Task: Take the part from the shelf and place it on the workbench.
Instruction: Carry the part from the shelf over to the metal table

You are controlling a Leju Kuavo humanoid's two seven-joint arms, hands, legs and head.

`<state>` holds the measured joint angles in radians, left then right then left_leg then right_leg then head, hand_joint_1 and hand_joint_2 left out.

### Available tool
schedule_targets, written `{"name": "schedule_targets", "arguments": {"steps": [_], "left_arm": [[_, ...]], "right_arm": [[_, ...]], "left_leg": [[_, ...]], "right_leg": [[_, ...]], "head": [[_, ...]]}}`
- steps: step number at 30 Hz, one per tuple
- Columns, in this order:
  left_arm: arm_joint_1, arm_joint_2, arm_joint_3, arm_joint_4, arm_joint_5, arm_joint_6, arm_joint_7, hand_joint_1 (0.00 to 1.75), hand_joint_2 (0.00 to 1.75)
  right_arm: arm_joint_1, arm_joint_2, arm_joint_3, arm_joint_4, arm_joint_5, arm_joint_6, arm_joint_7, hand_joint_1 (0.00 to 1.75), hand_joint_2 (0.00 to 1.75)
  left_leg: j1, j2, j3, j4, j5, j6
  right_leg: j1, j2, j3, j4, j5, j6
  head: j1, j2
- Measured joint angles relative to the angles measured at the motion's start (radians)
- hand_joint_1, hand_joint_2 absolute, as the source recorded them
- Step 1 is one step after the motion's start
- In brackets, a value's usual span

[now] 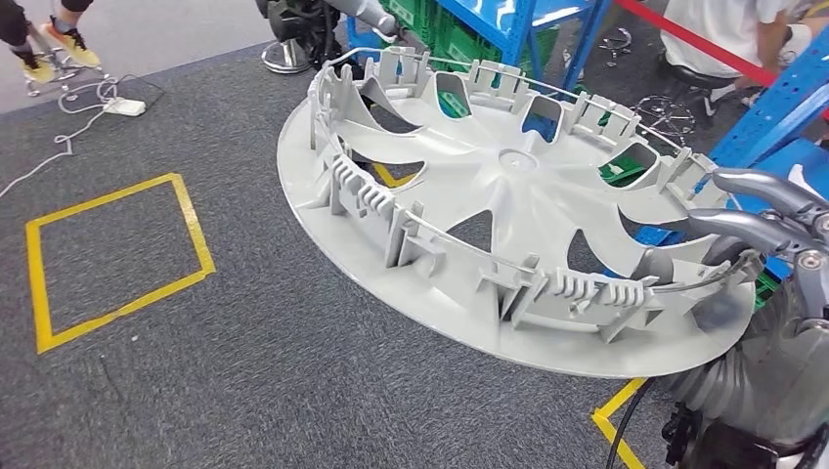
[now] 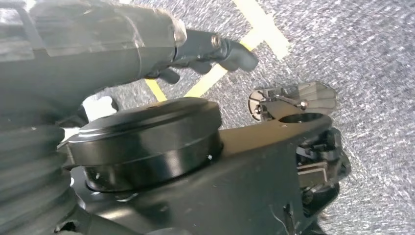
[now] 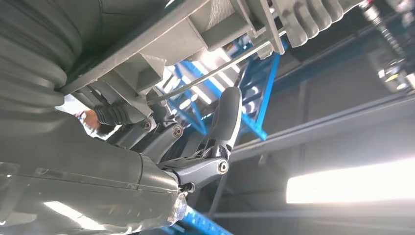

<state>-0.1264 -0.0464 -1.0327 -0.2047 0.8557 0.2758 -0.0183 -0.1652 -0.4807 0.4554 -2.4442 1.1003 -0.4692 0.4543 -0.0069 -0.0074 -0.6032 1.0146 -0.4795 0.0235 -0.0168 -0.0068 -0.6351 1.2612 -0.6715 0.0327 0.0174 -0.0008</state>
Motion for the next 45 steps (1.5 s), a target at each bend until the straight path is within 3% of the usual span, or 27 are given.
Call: {"name": "schedule_targets", "arguments": {"steps": [1, 2, 4, 6, 7, 9, 11, 13, 15, 16, 17, 19, 21, 22, 24, 26, 27, 29, 31, 32, 33, 36, 38, 40, 42, 44, 45], "left_arm": [[0.001, 0.000, 0.000, 0.000, 0.000, 0.000, 0.000, 0.00, 1.75], [0.001, 0.000, 0.000, 0.000, 0.000, 0.000, 0.000, 0.00, 1.75], [0.001, -0.001, 0.000, 0.000, 0.000, 0.000, 0.000, 0.00, 1.75], [0.000, -0.002, 0.000, 0.000, 0.000, -0.002, 0.000, 0.00, 1.75], [0.000, -0.003, 0.000, 0.000, 0.000, -0.004, 0.001, 0.00, 1.75], [0.002, -0.003, 0.000, 0.000, 0.000, -0.007, 0.005, 0.00, 1.75], [0.003, -0.002, 0.000, 0.000, 0.000, -0.012, 0.008, 0.00, 1.75], [0.001, -0.002, 0.000, 0.000, 0.000, -0.015, 0.009, 0.00, 1.75], [0.001, -0.002, 0.000, 0.000, -0.001, -0.018, 0.012, 0.00, 1.75], [0.001, -0.002, 0.000, 0.000, -0.003, -0.019, 0.016, 0.00, 1.75], [0.001, -0.001, 0.000, 0.000, -0.005, -0.022, 0.022, 0.00, 1.75], [0.001, 0.001, 0.000, 0.000, -0.013, -0.030, 0.040, 0.00, 1.75], [0.002, 0.002, -0.001, 0.000, -0.019, -0.035, 0.051, 0.00, 1.75], [0.002, 0.004, -0.001, 0.001, -0.020, -0.037, 0.053, 0.00, 1.75], [0.002, 0.006, -0.005, 0.001, -0.021, -0.038, 0.056, 0.00, 1.75], [0.002, 0.008, -0.007, 0.001, -0.021, -0.039, 0.057, 0.00, 1.75], [0.001, 0.009, -0.008, 0.001, -0.021, -0.039, 0.057, 0.00, 1.75], [0.000, 0.009, -0.008, 0.001, -0.021, -0.039, 0.057, 0.00, 1.75], [0.000, 0.009, -0.009, 0.001, -0.021, -0.039, 0.058, 0.00, 1.75], [0.000, 0.009, -0.009, 0.001, -0.022, -0.038, 0.059, 0.00, 1.75], [0.000, 0.010, -0.010, 0.001, -0.024, -0.038, 0.061, 0.00, 1.75], [0.000, 0.013, -0.014, 0.001, -0.031, -0.032, 0.061, 0.00, 1.75], [0.000, 0.018, -0.015, 0.001, -0.029, -0.018, 0.046, 0.00, 1.75], [0.001, 0.028, -0.015, 0.001, -0.019, -0.001, 0.011, 0.00, 1.75], [0.000, 0.041, -0.015, 0.001, -0.005, 0.008, -0.022, 0.00, 1.75], [-0.004, 0.050, -0.015, 0.001, 0.014, 0.013, -0.025, 0.00, 1.75], [-0.005, 0.052, -0.015, 0.001, 0.023, 0.014, -0.015, 0.00, 1.75]], "right_arm": [[0.001, 0.000, 0.000, 0.000, 0.000, 0.000, 0.000, 1.75, 1.75], [0.002, 0.000, 0.000, 0.000, 0.000, 0.000, 0.000, 1.75, 1.75], [0.003, 0.000, 0.000, 0.000, 0.000, 0.000, 0.000, 1.75, 1.75], [0.001, 0.000, 0.000, 0.000, 0.000, 0.000, 0.000, 1.75, 1.75], [0.000, 0.000, 0.000, 0.000, 0.000, 0.001, 0.000, 1.75, 1.75], [-0.002, 0.000, 0.000, 0.000, 0.000, 0.002, 0.000, 1.75, 1.75], [0.000, 0.000, 0.001, 0.000, 0.001, 0.005, 0.000, 1.75, 1.75], [0.005, 0.000, 0.004, 0.000, 0.003, 0.006, 0.000, 1.75, 1.75], [0.011, 0.001, 0.006, 0.000, 0.005, 0.007, 0.000, 1.75, 1.75], [0.016, 0.001, 0.009, 0.000, 0.007, 0.007, 0.000, 1.75, 1.75], [0.023, 0.001, 0.011, 0.000, 0.011, 0.007, 0.000, 1.75, 1.75], [0.043, 0.001, 0.016, 0.000, 0.027, 0.006, -0.004, 1.75, 1.75], [0.060, 0.002, 0.021, -0.001, 0.041, 0.004, -0.010, 1.75, 1.75], [0.065, 0.002, 0.022, -0.001, 0.044, 0.003, -0.012, 1.75, 1.75], [0.074, 0.004, 0.023, -0.001, 0.047, 0.003, -0.013, 1.75, 1.75], [0.080, 0.005, 0.023, -0.002, 0.049, 0.002, -0.014, 1.75, 1.75], [0.083, 0.005, 0.023, -0.002, 0.049, 0.002, -0.014, 1.75, 1.75], [0.091, 0.005, 0.023, -0.003, 0.050, 0.002, -0.014, 1.75, 1.75], [0.097, 0.005, 0.023, -0.003, 0.050, 0.001, -0.014, 1.75, 1.75], [0.098, 0.005, 0.023, -0.003, 0.051, 0.001, -0.015, 1.75, 1.75], [0.099, 0.005, 0.023, -0.003, 0.051, 0.000, -0.018, 1.75, 1.75], [0.100, 0.007, 0.024, -0.003, 0.051, -0.023, -0.046, 1.75, 1.75], [0.096, 0.010, 0.027, -0.001, 0.039, -0.056, -0.079, 1.75, 1.75], [0.081, 0.015, 0.031, 0.004, 0.010, -0.091, -0.115, 1.75, 1.75], [0.059, 0.027, 0.038, 0.016, -0.026, -0.126, -0.147, 1.75, 1.75], [0.044, 0.039, 0.043, 0.030, -0.051, -0.149, -0.166, 1.75, 1.75], [0.040, 0.045, 0.045, 0.036, -0.058, -0.156, -0.170, 1.75, 1.75]], "left_leg": [[-0.002, -0.013, 0.001, 0.000, 0.000, 0.001], [-0.004, -0.026, 0.003, 0.000, 0.000, 0.001], [-0.006, -0.049, 0.007, 0.001, 0.000, 0.001], [-0.007, -0.067, 0.004, 0.003, 0.002, -0.003], [-0.005, -0.074, 0.000, 0.003, 0.003, -0.007], [-0.002, -0.086, -0.007, 0.002, 0.007, -0.017], [-0.006, -0.052, -0.019, 0.026, -0.012, -0.028], [-0.003, -0.001, -0.066, 0.122, -0.068, -0.039], [0.008, 0.009, -0.127, 0.245, -0.117, -0.049], [0.013, 0.010, -0.141, 0.271, -0.118, -0.053], [0.017, 0.012, -0.135, 0.258, -0.100, -0.057], [0.020, 0.040, -0.069, 0.136, -0.039, -0.062], [0.016, 0.077, -0.013, 0.033, -0.007, -0.056], [0.012, 0.086, -0.004, 0.015, -0.008, -0.049], [0.007, 0.072, -0.006, 0.014, -0.009, -0.031], [0.007, 0.052, -0.005, 0.010, -0.005, -0.018], [0.008, 0.043, -0.004, 0.008, -0.004, -0.012], [0.006, 0.023, -0.004, 0.007, -0.002, -0.004], [0.000, -0.001, -0.003, 0.008, -0.001, -0.001], [-0.003, -0.013, -0.002, 0.008, -0.001, 0.000], [-0.005, -0.025, -0.001, 0.008, 0.000, 0.000], [-0.007, -0.058, -0.001, 0.010, 0.002, -0.003], [-0.004, -0.075, -0.010, 0.011, 0.007, -0.012], [0.000, -0.082, -0.018, 0.012, 0.011, -0.022], [-0.003, -0.038, -0.035, 0.046, -0.015, -0.032], [-0.001, 0.010, -0.085, 0.147, -0.073, -0.043], [0.004, 0.014, -0.115, 0.209, -0.100, -0.049]], "right_leg": [[0.001, 0.002, -0.012, 0.017, 0.007, -0.003], [0.001, 0.005, -0.006, -0.004, 0.034, -0.008], [0.004, 0.027, 0.042, -0.126, 0.114, -0.021], [0.006, 0.056, 0.083, -0.228, 0.156, -0.032], [0.007, 0.063, 0.090, -0.248, 0.157, -0.034], [0.008, 0.051, 0.094, -0.262, 0.157, -0.039], [0.005, 0.033, 0.101, -0.276, 0.165, -0.047], [0.005, 0.012, 0.105, -0.283, 0.167, -0.053], [0.006, -0.010, 0.106, -0.282, 0.166, -0.054], [0.006, -0.021, 0.106, -0.281, 0.164, -0.053], [0.006, -0.031, 0.108, -0.280, 0.162, -0.050], [0.005, -0.050, 0.113, -0.275, 0.154, -0.041], [0.007, -0.062, 0.117, -0.268, 0.144, -0.030], [0.009, -0.068, 0.118, -0.266, 0.141, -0.024], [0.007, -0.079, 0.120, -0.267, 0.139, -0.015], [0.002, -0.064, 0.115, -0.248, 0.118, -0.005], [0.000, -0.046, 0.101, -0.212, 0.093, -0.003], [-0.001, -0.010, 0.044, -0.082, 0.025, -0.002], [0.000, 0.001, -0.008, 0.024, -0.005, -0.007], [0.001, 0.003, -0.013, 0.027, 0.008, -0.012], [0.002, 0.006, -0.001, -0.007, 0.040, -0.017], [0.008, 0.054, 0.074, -0.193, 0.139, -0.037], [0.010, 0.077, 0.093, -0.245, 0.149, -0.041], [0.011, 0.061, 0.097, -0.258, 0.154, -0.043], [0.010, 0.041, 0.105, -0.274, 0.163, -0.050], [0.010, 0.017, 0.109, -0.282, 0.167, -0.056], [0.010, 0.004, 0.109, -0.282, 0.167, -0.057]], "head": [[0.004, 0.000], [0.007, 0.000], [0.012, 0.000], [0.013, 0.000], [0.013, 0.000], [0.014, 0.000], [0.008, 0.000], [-0.005, 0.000], [-0.014, 0.000], [-0.017, 0.000], [-0.020, 0.000], [-0.025, 0.000], [-0.029, 0.000], [-0.028, 0.000], [-0.025, 0.000], [-0.022, 0.000], [-0.018, 0.000], [-0.006, 0.000], [0.004, 0.000], [0.007, 0.000], [0.010, 0.000], [0.013, 0.000], [0.014, 0.000], [0.016, 0.000], [0.008, 0.000], [-0.005, 0.000], [-0.011, 0.000]]}}
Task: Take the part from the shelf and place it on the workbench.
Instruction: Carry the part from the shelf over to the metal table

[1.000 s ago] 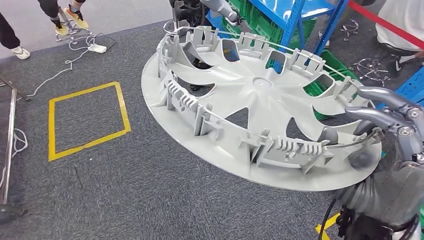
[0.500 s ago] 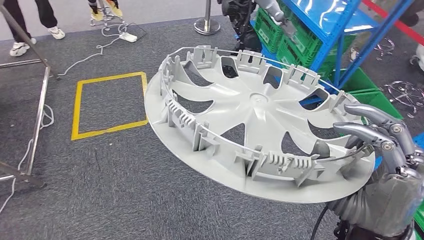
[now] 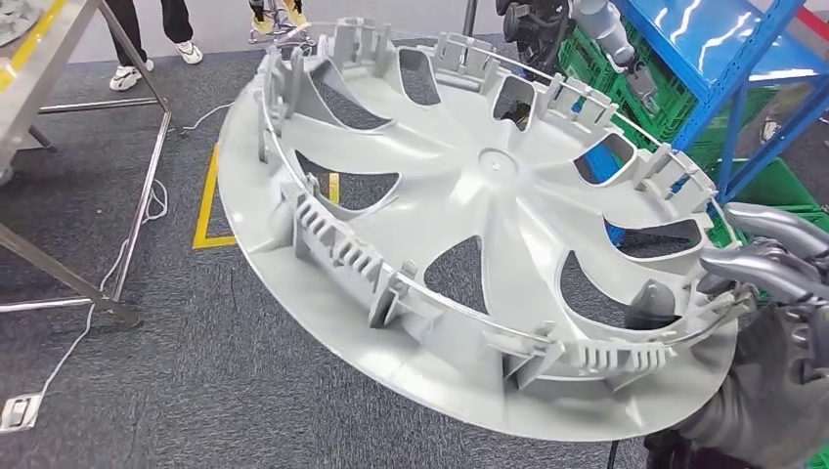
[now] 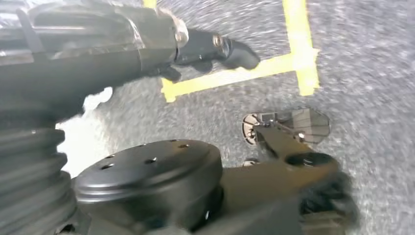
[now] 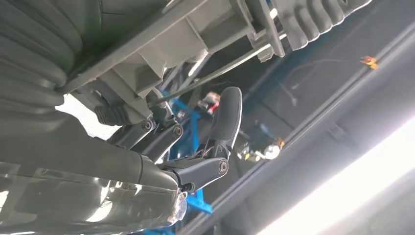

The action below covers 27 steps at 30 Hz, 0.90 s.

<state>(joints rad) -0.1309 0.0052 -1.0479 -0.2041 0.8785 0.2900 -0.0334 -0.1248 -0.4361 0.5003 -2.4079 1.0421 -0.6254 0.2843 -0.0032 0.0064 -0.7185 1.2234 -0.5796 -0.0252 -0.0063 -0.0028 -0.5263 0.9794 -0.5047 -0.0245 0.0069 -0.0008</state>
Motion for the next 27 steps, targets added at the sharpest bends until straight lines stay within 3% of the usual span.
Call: {"name": "schedule_targets", "arguments": {"steps": [2, 3, 5, 7, 8, 10, 11, 13, 15, 16, 17, 18, 19, 21, 22, 23, 25, 27], "left_arm": [[0.001, 0.003, 0.000, 0.000, 0.016, 0.002, 0.025, 0.00, 1.75], [0.002, 0.005, 0.000, 0.000, 0.020, 0.002, 0.033, 0.00, 1.75], [0.003, 0.010, 0.001, 0.000, 0.027, 0.005, 0.037, 0.00, 1.75], [0.003, 0.013, 0.001, 0.000, 0.034, 0.005, 0.038, 0.00, 1.75], [0.003, 0.015, 0.001, -0.001, 0.037, 0.004, 0.042, 0.00, 1.75], [0.004, 0.021, 0.002, 0.000, 0.042, 0.001, 0.057, 0.00, 1.75], [0.004, 0.025, 0.002, 0.000, 0.044, 0.001, 0.063, 0.00, 1.75], [0.003, 0.030, 0.002, 0.000, 0.045, 0.000, 0.068, 0.00, 1.75], [0.002, 0.033, 0.002, 0.000, 0.045, 0.000, 0.068, 0.00, 1.75], [0.002, 0.033, 0.002, 0.000, 0.045, -0.001, 0.069, 0.00, 1.75], [0.002, 0.034, 0.002, 0.000, 0.045, -0.001, 0.069, 0.00, 1.75], [0.003, 0.035, 0.002, 0.000, 0.045, -0.001, 0.069, 0.00, 1.75], [0.003, 0.035, 0.002, 0.000, 0.045, -0.001, 0.069, 0.00, 1.75], [0.003, 0.035, 0.002, 0.000, 0.044, -0.003, 0.070, 0.00, 1.75], [0.002, 0.035, 0.002, 0.000, 0.044, -0.005, 0.069, 0.00, 1.75], [0.002, 0.034, 0.002, -0.001, 0.042, -0.007, 0.065, 0.00, 1.75], [0.004, 0.034, 0.002, -0.001, 0.039, -0.008, 0.044, 0.00, 1.75], [0.007, 0.037, 0.002, -0.001, 0.034, -0.008, 0.013, 0.00, 1.75]], "right_arm": [[-0.002, 0.009, 0.004, 0.012, -0.007, -0.007, -0.005, 1.75, 1.75], [-0.002, 0.013, 0.006, 0.018, -0.008, -0.008, -0.006, 1.75, 1.75], [-0.002, 0.022, 0.011, 0.029, -0.007, -0.011, -0.012, 1.75, 1.75], [-0.003, 0.029, 0.018, 0.038, -0.005, -0.014, -0.019, 1.75, 1.75], [-0.003, 0.033, 0.022, 0.042, -0.004, -0.016, -0.021, 1.75, 1.75], [-0.003, 0.039, 0.028, 0.050, 0.001, -0.018, -0.023, 1.75, 1.75], [-0.002, 0.041, 0.031, 0.054, 0.003, -0.019, -0.023, 1.75, 1.75], [0.001, 0.043, 0.035, 0.061, 0.005, -0.020, -0.023, 1.75, 1.75], [0.003, 0.045, 0.040, 0.067, 0.005, -0.021, -0.023, 1.75, 1.75], [0.005, 0.045, 0.042, 0.070, 0.005, -0.021, -0.023, 1.75, 1.75], [0.005, 0.046, 0.045, 0.073, 0.005, -0.021, -0.023, 1.75, 1.75], [0.006, 0.047, 0.048, 0.076, 0.005, -0.021, -0.023, 1.75, 1.75], [0.006, 0.048, 0.050, 0.078, 0.005, -0.022, -0.023, 1.75, 1.75], [0.006, 0.049, 0.053, 0.080, 0.006, -0.024, -0.023, 1.75, 1.75], [0.007, 0.049, 0.054, 0.080, 0.006, -0.026, -0.023, 1.75, 1.75], [0.007, 0.049, 0.054, 0.080, 0.006, -0.029, -0.023, 1.75, 1.75], [0.009, 0.050, 0.054, 0.080, 0.007, -0.034, -0.023, 1.75, 1.75], [0.009, 0.052, 0.054, 0.080, 0.007, -0.038, -0.024, 1.75, 1.75]], "left_leg": [[0.010, -0.001, -0.031, 0.063, -0.012, -0.011], [0.015, 0.001, -0.019, 0.042, 0.008, -0.016], [0.022, 0.028, 0.049, -0.080, 0.066, -0.025], [0.021, 0.059, 0.100, -0.173, 0.093, -0.017], [0.018, 0.067, 0.105, -0.186, 0.091, -0.009], [0.013, 0.054, 0.105, -0.187, 0.093, 0.008], [0.013, 0.047, 0.105, -0.189, 0.094, 0.015], [0.013, 0.030, 0.107, -0.191, 0.096, 0.027], [0.009, 0.012, 0.107, -0.191, 0.096, 0.034], [0.005, 0.002, 0.108, -0.191, 0.097, 0.037], [0.002, -0.009, 0.108, -0.191, 0.097, 0.038], [-0.001, -0.021, 0.110, -0.191, 0.097, 0.039], [-0.003, -0.033, 0.112, -0.191, 0.097, 0.039], [-0.005, -0.056, 0.113, -0.190, 0.098, 0.038], [-0.005, -0.066, 0.111, -0.190, 0.100, 0.036], [-0.003, -0.076, 0.107, -0.189, 0.103, 0.032], [0.001, -0.093, 0.099, -0.192, 0.110, 0.021], [0.002, -0.075, 0.091, -0.184, 0.102, 0.013]], "right_leg": [[0.000, -0.024, 0.000, 0.002, -0.002, 0.002], [-0.001, -0.035, 0.000, 0.004, -0.005, 0.004], [-0.003, -0.054, 0.001, 0.012, -0.013, 0.015], [-0.002, -0.067, 0.001, 0.022, -0.022, 0.028], [-0.001, -0.071, 0.002, 0.024, -0.025, 0.034], [-0.004, -0.077, 0.005, 0.022, -0.028, 0.045], [-0.007, -0.068, 0.005, 0.028, -0.036, 0.050], [-0.011, -0.035, -0.019, 0.088, -0.079, 0.057], [-0.011, -0.009, -0.077, 0.219, -0.144, 0.056], [-0.010, -0.005, -0.106, 0.279, -0.164, 0.054], [-0.009, -0.003, -0.123, 0.310, -0.165, 0.049], [-0.007, -0.001, -0.123, 0.303, -0.145, 0.043], [-0.004, 0.004, -0.107, 0.259, -0.109, 0.035], [0.003, 0.034, -0.054, 0.128, -0.037, 0.018], [0.006, 0.048, -0.034, 0.078, -0.019, 0.011], [0.009, 0.057, -0.023, 0.049, -0.014, 0.007], [0.011, 0.046, -0.016, 0.032, -0.015, 0.005], [0.008, 0.028, -0.009, 0.013, -0.005, 0.001]], "head": [[-0.007, 0.000], [-0.010, 0.000], [-0.015, 0.000], [-0.016, 0.000], [-0.015, 0.000], [-0.011, 0.000], [-0.009, 0.000], [-0.002, 0.000], [0.009, 0.000], [0.014, 0.000], [0.019, 0.000], [0.022, 0.000], [0.025, 0.000], [0.027, 0.000], [0.026, 0.000], [0.027, 0.000], [0.028, 0.000], [0.027, 0.000]]}}
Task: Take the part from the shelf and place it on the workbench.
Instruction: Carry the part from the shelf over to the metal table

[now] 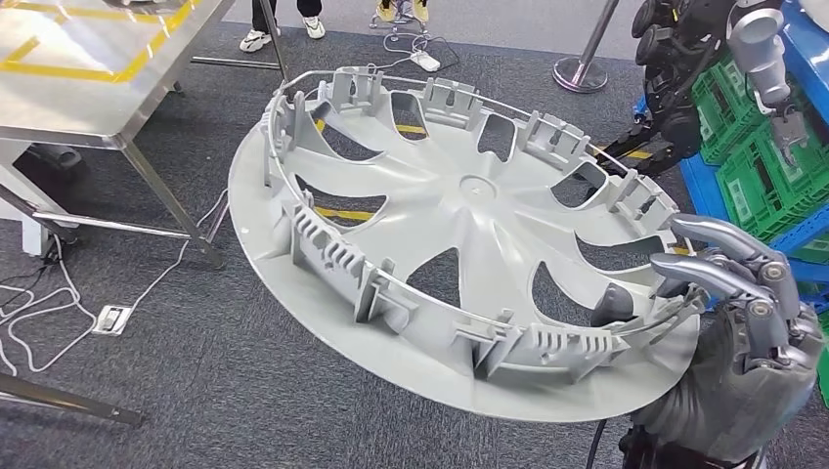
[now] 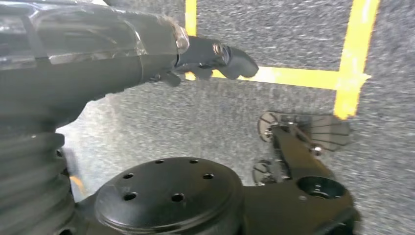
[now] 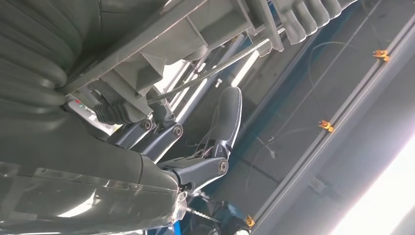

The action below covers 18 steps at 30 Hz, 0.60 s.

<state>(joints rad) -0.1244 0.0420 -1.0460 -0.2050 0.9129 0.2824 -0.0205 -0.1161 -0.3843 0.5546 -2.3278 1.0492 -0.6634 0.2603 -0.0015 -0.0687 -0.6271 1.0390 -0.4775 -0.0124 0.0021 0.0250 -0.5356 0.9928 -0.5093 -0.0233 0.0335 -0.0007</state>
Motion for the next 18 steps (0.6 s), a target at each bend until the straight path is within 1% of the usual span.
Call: {"name": "schedule_targets", "arguments": {"steps": [1, 2, 3, 4, 5, 6, 7, 8, 9, 10, 11, 12, 13, 14, 15, 16, 17, 18], "left_arm": [[0.000, 0.001, 0.000, 0.000, -0.002, 0.000, -0.016, 0.00, 1.75], [-0.001, 0.002, 0.000, 0.000, -0.004, 0.001, -0.032, 0.00, 1.75], [-0.002, 0.002, 0.000, 0.000, -0.005, 0.001, -0.045, 0.00, 1.75], [-0.002, 0.003, 0.000, 0.000, -0.006, 0.001, -0.053, 0.00, 1.75], [-0.001, 0.003, 0.000, 0.000, -0.006, 0.000, -0.057, 0.00, 1.75], [-0.001, 0.003, 0.000, 0.000, -0.006, -0.001, -0.055, 0.00, 1.75], [0.000, 0.003, 0.000, 0.000, -0.006, -0.003, -0.049, 0.00, 1.75], [0.000, 0.003, 0.000, 0.000, -0.006, -0.006, -0.041, 0.00, 1.75], [-0.001, 0.001, 0.000, 0.000, -0.007, -0.008, -0.030, 0.00, 1.75], [-0.001, -0.002, 0.000, 0.000, -0.007, -0.011, -0.020, 0.00, 1.75], [-0.001, -0.005, 0.000, -0.001, -0.009, -0.013, -0.010, 0.00, 1.75], [0.000, -0.008, 0.000, -0.001, -0.011, -0.017, 0.000, 0.00, 1.75], [0.000, -0.010, 0.000, -0.001, -0.013, -0.021, 0.011, 0.00, 1.75], [0.001, -0.013, 0.000, -0.001, -0.017, -0.026, 0.024, 0.00, 1.75], [0.000, -0.016, 0.000, -0.001, -0.020, -0.030, 0.039, 0.00, 1.75], [-0.001, -0.020, 0.000, -0.001, -0.023, -0.032, 0.053, 0.00, 1.75], [-0.002, -0.023, 0.000, -0.001, -0.025, -0.033, 0.063, 0.00, 1.75], [-0.002, -0.026, 0.000, -0.001, -0.025, -0.034, 0.066, 0.00, 1.75]], "right_arm": [[0.000, 0.002, 0.000, 0.000, 0.000, -0.002, -0.001, 1.75, 1.75], [0.000, 0.003, 0.000, 0.000, 0.000, -0.004, -0.002, 1.75, 1.75], [0.000, 0.004, 0.000, 0.000, 0.001, -0.006, -0.003, 1.75, 1.75], [-0.001, 0.005, 0.000, 0.000, 0.003, -0.006, -0.005, 1.75, 1.75], [-0.002, 0.005, 0.000, 0.000, 0.005, -0.003, -0.006, 1.75, 1.75], [-0.003, 0.005, 0.000, 0.000, 0.009, 0.002, -0.006, 1.75, 1.75], [-0.005, 0.005, 0.000, 0.000, 0.014, 0.010, -0.005, 1.75, 1.75], [-0.008, 0.006, 0.000, -0.002, 0.020, 0.019, -0.002, 1.75, 1.75], [-0.010, 0.005, 0.000, -0.004, 0.025, 0.028, 0.002, 1.75, 1.75], [-0.012, 0.005, 0.000, -0.006, 0.030, 0.037, 0.008, 1.75, 1.75], [-0.014, 0.005, 0.000, -0.009, 0.033, 0.046, 0.012, 1.75, 1.75], [-0.016, 0.005, 0.000, -0.012, 0.035, 0.054, 0.017, 1.75, 1.75], [-0.017, 0.005, 0.000, -0.015, 0.034, 0.063, 0.020, 1.75, 1.75], [-0.018, 0.005, 0.001, -0.017, 0.033, 0.074, 0.023, 1.75, 1.75], [-0.019, 0.006, 0.003, -0.018, 0.031, 0.086, 0.024, 1.75, 1.75], [-0.019, 0.006, 0.006, -0.019, 0.030, 0.097, 0.024, 1.75, 1.75], [-0.020, 0.006, 0.011, -0.018, 0.029, 0.106, 0.025, 1.75, 1.75], [-0.020, 0.006, 0.016, -0.017, 0.030, 0.110, 0.026, 1.75, 1.75]], "left_leg": [[0.000, 0.021, -0.013, 0.026, -0.019, -0.004], [0.002, 0.046, -0.036, 0.074, -0.048, -0.008], [0.004, 0.062, -0.065, 0.137, -0.081, -0.014], [0.008, 0.068, -0.093, 0.198, -0.107, -0.019], [0.012, 0.069, -0.111, 0.238, -0.118, -0.024], [0.015, 0.071, -0.111, 0.244, -0.111, -0.029], [0.017, 0.078, -0.092, 0.212, -0.088, -0.032], [0.019, 0.093, -0.057, 0.150, -0.055, -0.035], [0.017, 0.115, -0.021, 0.086, -0.033, -0.035], [0.015, 0.133, 0.007, 0.035, -0.018, -0.030], [0.012, 0.146, 0.022, 0.006, -0.014, -0.022], [0.007, 0.147, 0.023, 0.000, -0.018, -0.011], [0.006, 0.139, 0.020, -0.001, -0.016, -0.002], [0.006, 0.130, 0.019, -0.002, -0.014, 0.005], [0.006, 0.121, 0.019, -0.003, -0.012, 0.011], [0.007, 0.111, 0.020, -0.005, -0.010, 0.017], [0.008, 0.101, 0.020, -0.005, -0.009, 0.021], [0.006, 0.091, 0.020, -0.005, -0.008, 0.025]], "right_leg": [[-0.002, -0.010, 0.004, -0.010, 0.006, -0.002], [-0.002, -0.020, 0.006, -0.016, 0.009, -0.004], [-0.002, -0.030, 0.007, -0.017, 0.010, -0.005], [-0.002, -0.040, 0.006, -0.017, 0.010, -0.005], [-0.002, -0.051, 0.006, -0.015, 0.009, -0.004], [-0.002, -0.060, 0.006, -0.014, 0.007, -0.002], [-0.003, -0.069, 0.006, -0.011, 0.004, 0.001], [-0.004, -0.076, 0.007, -0.006, 0.001, 0.006], [-0.003, -0.083, 0.006, 0.000, -0.005, 0.012], [-0.002, -0.089, 0.006, 0.006, -0.010, 0.019], [-0.001, -0.094, 0.006, 0.010, -0.014, 0.024], [0.000, -0.099, 0.005, 0.012, -0.015, 0.030], [-0.002, -0.104, 0.006, 0.012, -0.016, 0.034], [-0.005, -0.104, 0.006, 0.013, -0.019, 0.039], [-0.008, -0.094, 0.002, 0.024, -0.030, 0.044], [-0.010, -0.078, -0.009, 0.052, -0.051, 0.049], [-0.011, -0.059, -0.030, 0.102, -0.082, 0.052], [-0.011, -0.043, -0.059, 0.169, -0.116, 0.052]], "head": [[-0.004, 0.000], [-0.010, 0.000], [-0.016, 0.000], [-0.022, 0.000], [-0.027, 0.000], [-0.032, 0.000], [-0.035, 0.000], [-0.038, 0.000], [-0.042, 0.000], [-0.043, 0.000], [-0.042, 0.000], [-0.041, 0.000], [-0.038, 0.000], [-0.037, 0.000], [-0.035, 0.000], [-0.033, 0.000], [-0.027, 0.000], [-0.021, 0.000]]}}
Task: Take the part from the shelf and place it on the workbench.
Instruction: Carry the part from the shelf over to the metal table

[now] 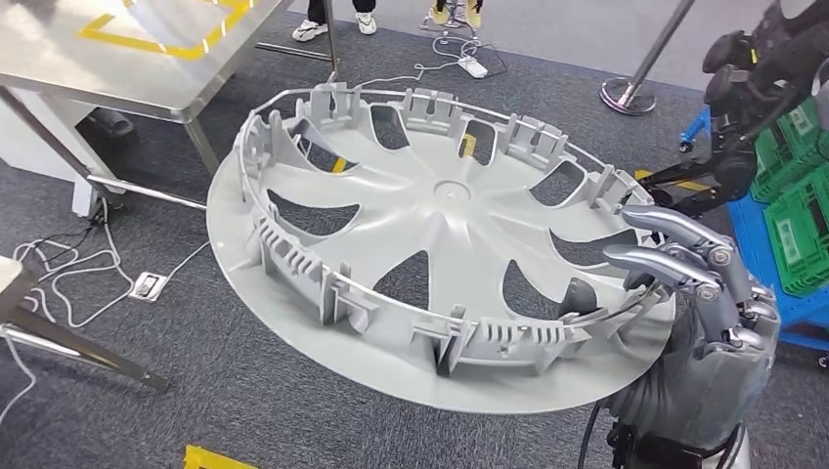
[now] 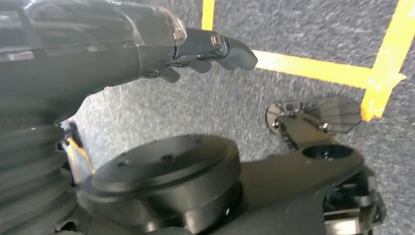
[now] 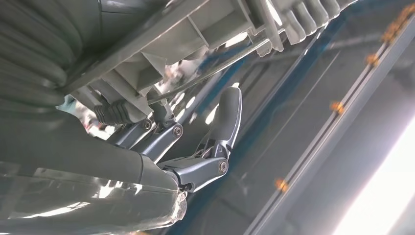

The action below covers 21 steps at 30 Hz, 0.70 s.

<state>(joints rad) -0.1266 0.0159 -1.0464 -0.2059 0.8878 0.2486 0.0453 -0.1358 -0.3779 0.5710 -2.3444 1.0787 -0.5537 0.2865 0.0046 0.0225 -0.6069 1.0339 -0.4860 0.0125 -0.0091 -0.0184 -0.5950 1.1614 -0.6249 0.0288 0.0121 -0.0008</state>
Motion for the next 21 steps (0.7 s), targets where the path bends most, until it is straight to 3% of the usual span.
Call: {"name": "schedule_targets", "arguments": {"steps": [2, 3, 4, 7, 9, 11, 12, 14, 15, 17, 18, 19, 21], "left_arm": [[0.000, -0.003, 0.000, 0.000, 0.001, -0.001, -0.018, 0.00, 1.75], [0.000, -0.004, 0.000, 0.000, 0.001, -0.001, -0.028, 0.00, 1.75], [0.000, -0.004, 0.000, 0.000, 0.001, 0.000, -0.036, 0.00, 1.75], [0.000, -0.004, 0.000, 0.000, 0.003, 0.009, -0.042, 0.00, 1.75], [0.000, -0.006, 0.000, 0.000, 0.004, 0.011, -0.058, 0.00, 1.75], [0.002, -0.007, 0.000, 0.000, 0.004, 0.010, -0.079, 0.00, 1.75], [0.002, -0.008, 0.000, 0.000, 0.004, 0.010, -0.086, 0.00, 1.75], [0.001, -0.007, 0.000, 0.000, 0.004, 0.009, -0.092, 0.00, 1.75], [0.001, -0.007, 0.000, 0.000, 0.004, 0.009, -0.093, 0.00, 1.75], [0.002, -0.006, 0.000, 0.000, 0.004, 0.009, -0.094, 0.00, 1.75], [0.002, -0.006, 0.000, 0.000, 0.004, 0.009, -0.094, 0.00, 1.75], [0.003, -0.006, 0.000, 0.000, 0.004, 0.009, -0.094, 0.00, 1.75], [0.003, -0.004, 0.000, 0.000, 0.004, 0.009, -0.094, 0.00, 1.75]], "right_arm": [[-0.001, 0.001, 0.012, 0.005, 0.001, 0.000, 0.005, 1.75, 1.75], [-0.003, 0.001, 0.018, 0.007, 0.001, -0.001, 0.008, 1.75, 1.75], [-0.006, 0.001, 0.022, 0.008, 0.001, -0.002, 0.010, 1.75, 1.75], [-0.021, 0.002, 0.034, 0.008, 0.000, -0.001, 0.017, 1.75, 1.75], [-0.033, 0.002, 0.039, 0.008, -0.001, 0.003, 0.019, 1.75, 1.75], [-0.045, 0.003, 0.043, 0.008, -0.001, 0.008, 0.020, 1.75, 1.75], [-0.050, 0.003, 0.046, 0.008, -0.001, 0.010, 0.021, 1.75, 1.75], [-0.056, 0.003, 0.049, 0.008, -0.001, 0.012, 0.021, 1.75, 1.75], [-0.058, 0.003, 0.050, 0.008, -0.001, 0.013, 0.021, 1.75, 1.75], [-0.058, 0.004, 0.052, 0.008, -0.001, 0.014, 0.022, 1.75, 1.75], [-0.058, 0.004, 0.053, 0.008, -0.002, 0.014, 0.022, 1.75, 1.75], [-0.058, 0.004, 0.053, 0.008, -0.002, 0.014, 0.023, 1.75, 1.75], [-0.059, 0.004, 0.055, 0.008, -0.002, 0.015, 0.024, 1.75, 1.75]], "left_leg": [[-0.005, -0.023, 0.000, 0.000, 0.001, 0.004], [-0.009, -0.035, 0.001, 0.000, 0.001, 0.005], [-0.012, -0.048, 0.002, 0.000, 0.002, 0.005], [-0.015, -0.080, 0.004, 0.001, 0.003, 0.006], [-0.010, -0.097, -0.005, 0.002, 0.008, 0.000], [-0.006, -0.112, -0.011, 0.000, 0.013, -0.010], [-0.008, -0.100, -0.014, 0.004, 0.009, -0.014], [-0.011, -0.054, -0.040, 0.057, -0.031, -0.024], [-0.009, -0.030, -0.066, 0.111, -0.062, -0.030], [0.001, -0.022, -0.119, 0.222, -0.109, -0.044], [0.006, -0.021, -0.129, 0.245, -0.109, -0.051], [0.010, -0.018, -0.121, 0.230, -0.091, -0.058], [0.017, 0.009, -0.056, 0.114, -0.033, -0.070]], "right_leg": [[0.001, 0.011, -0.057, 0.118, -0.041, -0.003], [0.002, 0.013, -0.067, 0.134, -0.033, -0.009], [0.004, 0.016, -0.061, 0.112, -0.007, -0.016], [0.016, 0.060, 0.011, -0.073, 0.098, -0.047], [0.022, 0.086, 0.035, -0.136, 0.117, -0.058], [0.022, 0.076, 0.042, -0.154, 0.121, -0.061], [0.020, 0.066, 0.048, -0.166, 0.126, -0.060], [0.015, 0.042, 0.058, -0.188, 0.137, -0.062], [0.016, 0.030, 0.060, -0.192, 0.138, -0.063], [0.014, 0.006, 0.060, -0.191, 0.137, -0.062], [0.012, -0.005, 0.060, -0.190, 0.135, -0.060], [0.009, -0.016, 0.060, -0.187, 0.132, -0.056], [0.003, -0.033, 0.060, -0.175, 0.122, -0.043]], "head": [[0.012, 0.000], [0.018, 0.000], [0.022, 0.000], [0.024, 0.000], [0.025, 0.000], [0.028, 0.000], [0.027, 0.000], [0.019, 0.000], [0.014, 0.000], [0.004, 0.000], [0.000, 0.000], [-0.004, 0.000], [-0.012, 0.000]]}}
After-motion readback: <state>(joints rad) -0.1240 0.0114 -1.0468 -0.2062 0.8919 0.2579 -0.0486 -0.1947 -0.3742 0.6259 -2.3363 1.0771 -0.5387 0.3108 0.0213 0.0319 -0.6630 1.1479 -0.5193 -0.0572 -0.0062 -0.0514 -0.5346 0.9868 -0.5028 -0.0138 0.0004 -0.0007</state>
